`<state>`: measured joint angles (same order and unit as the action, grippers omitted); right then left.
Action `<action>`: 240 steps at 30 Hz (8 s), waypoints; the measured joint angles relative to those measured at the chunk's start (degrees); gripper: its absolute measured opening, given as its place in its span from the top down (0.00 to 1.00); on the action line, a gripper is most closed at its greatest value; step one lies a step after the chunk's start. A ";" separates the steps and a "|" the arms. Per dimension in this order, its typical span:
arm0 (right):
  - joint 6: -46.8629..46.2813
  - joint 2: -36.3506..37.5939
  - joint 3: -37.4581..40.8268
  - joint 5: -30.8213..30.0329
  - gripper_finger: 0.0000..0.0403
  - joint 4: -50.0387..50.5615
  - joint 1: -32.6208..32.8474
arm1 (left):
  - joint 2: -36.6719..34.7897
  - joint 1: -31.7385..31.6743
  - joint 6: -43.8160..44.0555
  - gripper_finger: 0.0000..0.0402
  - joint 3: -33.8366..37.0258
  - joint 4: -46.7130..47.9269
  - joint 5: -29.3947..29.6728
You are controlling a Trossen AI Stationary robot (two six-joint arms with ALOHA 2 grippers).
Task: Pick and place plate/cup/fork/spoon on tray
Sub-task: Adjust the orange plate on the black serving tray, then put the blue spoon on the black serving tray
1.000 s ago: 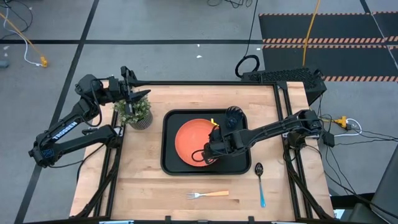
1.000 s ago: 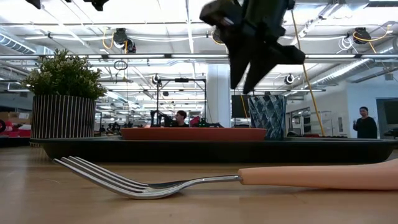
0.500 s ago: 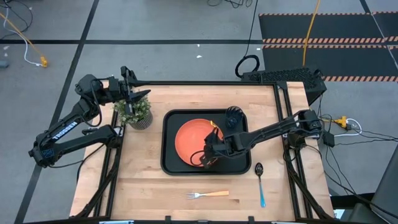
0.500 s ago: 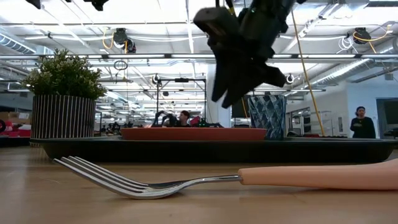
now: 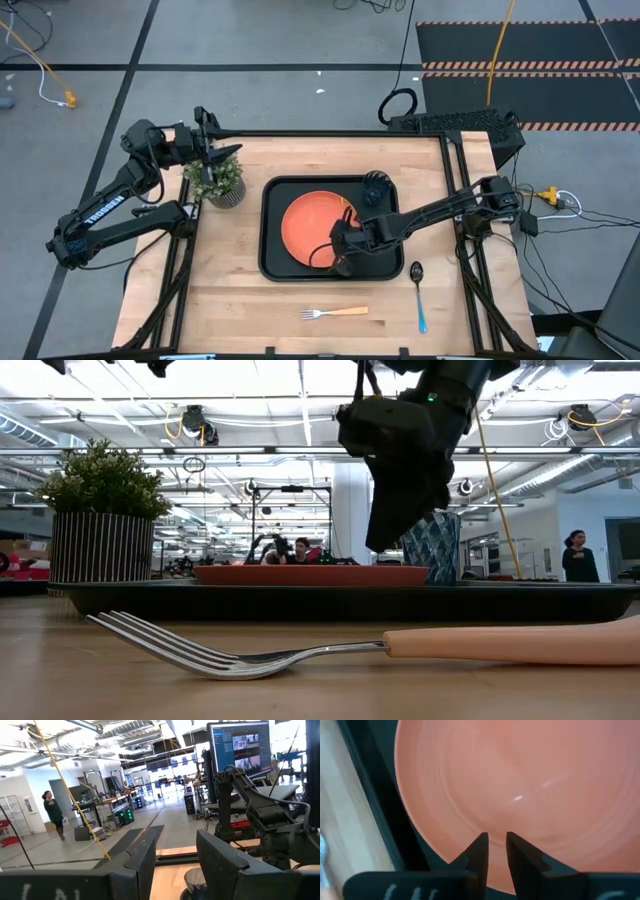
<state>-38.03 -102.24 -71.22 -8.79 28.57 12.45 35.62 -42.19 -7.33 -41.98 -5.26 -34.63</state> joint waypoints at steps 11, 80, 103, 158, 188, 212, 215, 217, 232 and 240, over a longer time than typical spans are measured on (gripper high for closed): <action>14.16 3.31 -0.02 -0.34 0.99 3.29 -1.38 | 0.00 0.47 2.76 0.64 0.00 4.02 0.01; 15.10 3.59 8.28 9.11 1.00 6.54 -5.73 | 0.00 0.44 -0.98 0.64 0.02 1.56 1.35; 11.47 3.57 8.31 10.67 1.00 11.26 -5.21 | 0.00 0.45 -0.98 0.64 0.02 1.54 1.35; 9.06 18.71 8.35 -0.17 1.00 1.27 -2.04 | 0.02 0.74 -1.34 0.64 0.04 1.60 1.31; -75.70 15.75 8.31 15.86 0.82 14.24 25.38 | 2.75 4.44 -3.32 0.64 0.04 -4.56 1.24; -91.77 8.13 8.33 23.54 0.61 18.31 31.82 | 2.77 11.25 -1.53 0.64 0.04 -2.10 -3.08; -91.84 8.09 8.35 20.61 0.61 23.65 31.82 | 3.20 11.99 -1.51 0.64 0.04 -1.90 -3.08; -91.83 7.94 8.35 18.59 0.61 25.17 31.80 | 3.69 12.31 -1.64 0.64 0.04 -1.82 -3.08; -91.02 4.61 8.35 13.22 0.61 27.02 31.49 | 6.38 13.90 -2.67 0.64 0.04 -3.75 -3.04; -88.71 1.43 8.35 13.31 0.69 25.20 31.52 | 6.38 13.94 -1.36 0.64 0.04 -3.71 -3.02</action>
<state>-126.74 -100.81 -62.87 4.51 53.77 43.97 42.00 -28.25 -8.70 -41.93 -8.97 -37.65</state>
